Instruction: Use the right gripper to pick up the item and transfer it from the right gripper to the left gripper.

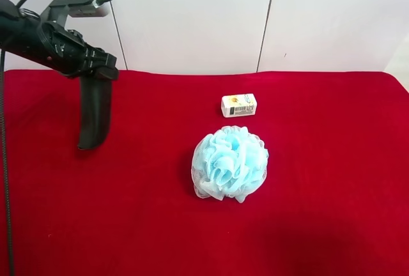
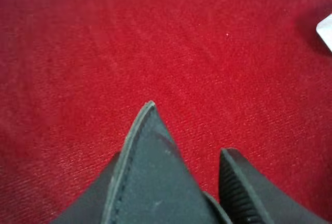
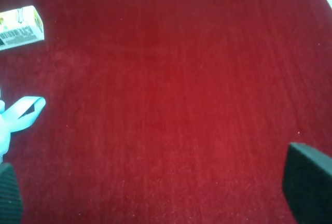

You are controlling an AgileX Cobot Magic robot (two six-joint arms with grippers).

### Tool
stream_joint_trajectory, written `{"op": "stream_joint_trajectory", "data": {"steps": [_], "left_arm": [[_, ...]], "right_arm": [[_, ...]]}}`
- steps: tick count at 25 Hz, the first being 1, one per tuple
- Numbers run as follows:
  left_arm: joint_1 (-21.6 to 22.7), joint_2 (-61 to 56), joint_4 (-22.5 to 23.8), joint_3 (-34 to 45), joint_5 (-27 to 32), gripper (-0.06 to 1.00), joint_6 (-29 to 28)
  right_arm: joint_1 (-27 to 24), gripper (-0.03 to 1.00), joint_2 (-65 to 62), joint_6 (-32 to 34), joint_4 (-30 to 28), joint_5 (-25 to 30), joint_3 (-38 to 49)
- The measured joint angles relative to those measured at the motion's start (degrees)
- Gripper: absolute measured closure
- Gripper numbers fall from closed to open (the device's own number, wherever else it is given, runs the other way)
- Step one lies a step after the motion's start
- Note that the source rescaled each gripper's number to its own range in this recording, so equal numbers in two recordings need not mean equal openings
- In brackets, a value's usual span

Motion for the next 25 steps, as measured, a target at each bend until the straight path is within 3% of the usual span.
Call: {"op": "stream_joint_trajectory", "data": {"steps": [12, 25], "left_arm": [[0.00, 8.21, -0.28, -1.74, 1.42, 0.94, 0.00], [-0.05, 12.98, -2.07, -2.25, -6.66, 0.94, -1.27]], "right_arm": [[0.00, -0.03, 0.00, 0.00, 0.00, 0.00, 0.00], [0.00, -0.03, 0.00, 0.00, 0.00, 0.00, 0.00]]}}
